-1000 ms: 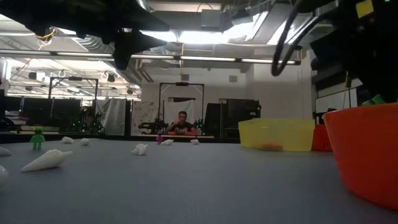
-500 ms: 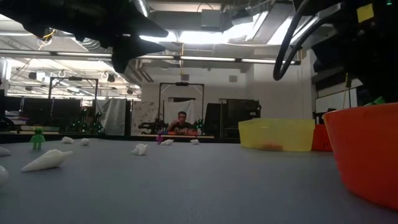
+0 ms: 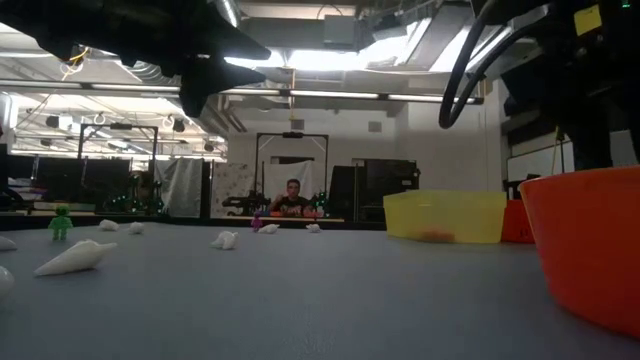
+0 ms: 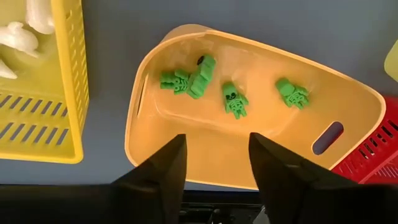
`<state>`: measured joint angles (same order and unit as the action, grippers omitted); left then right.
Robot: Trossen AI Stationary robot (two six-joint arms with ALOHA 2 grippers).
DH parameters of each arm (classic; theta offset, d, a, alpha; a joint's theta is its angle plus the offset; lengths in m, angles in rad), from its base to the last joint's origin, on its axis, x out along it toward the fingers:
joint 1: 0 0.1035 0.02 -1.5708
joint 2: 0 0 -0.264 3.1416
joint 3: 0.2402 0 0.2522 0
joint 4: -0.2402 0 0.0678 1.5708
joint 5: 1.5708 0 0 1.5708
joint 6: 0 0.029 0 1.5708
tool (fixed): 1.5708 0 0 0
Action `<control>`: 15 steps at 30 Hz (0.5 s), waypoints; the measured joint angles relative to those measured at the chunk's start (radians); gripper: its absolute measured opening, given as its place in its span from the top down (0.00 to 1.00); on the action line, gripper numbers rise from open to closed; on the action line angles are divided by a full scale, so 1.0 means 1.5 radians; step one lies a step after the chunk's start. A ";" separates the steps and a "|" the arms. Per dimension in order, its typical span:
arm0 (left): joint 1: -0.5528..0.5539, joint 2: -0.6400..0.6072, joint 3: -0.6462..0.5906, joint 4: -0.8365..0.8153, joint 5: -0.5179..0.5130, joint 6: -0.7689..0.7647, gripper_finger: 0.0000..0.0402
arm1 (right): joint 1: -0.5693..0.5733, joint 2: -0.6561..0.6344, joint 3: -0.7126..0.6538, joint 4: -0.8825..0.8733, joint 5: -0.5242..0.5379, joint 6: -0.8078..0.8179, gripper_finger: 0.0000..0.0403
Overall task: Sort Halloween decoration
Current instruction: Put the green skeleton toy into the middle yellow bin, then put the white ghost toy into the yellow box
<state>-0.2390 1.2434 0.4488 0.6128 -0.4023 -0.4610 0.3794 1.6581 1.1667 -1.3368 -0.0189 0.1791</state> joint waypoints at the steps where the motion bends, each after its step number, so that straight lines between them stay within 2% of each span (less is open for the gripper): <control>1: 0.000 0.000 0.000 0.000 0.000 0.000 0.65 | 0.000 0.000 0.000 0.000 0.000 0.000 0.55; 7: 0.000 0.000 0.000 0.000 0.000 0.000 0.65 | 0.000 0.000 0.000 0.000 0.000 0.000 0.50; 15: 0.000 0.000 0.000 0.000 0.000 0.000 0.65 | 0.000 0.000 0.000 0.000 0.000 0.000 0.49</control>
<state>-0.2390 1.2434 0.4488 0.6128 -0.4023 -0.4608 0.3794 1.6581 1.1667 -1.3365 -0.0189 0.1791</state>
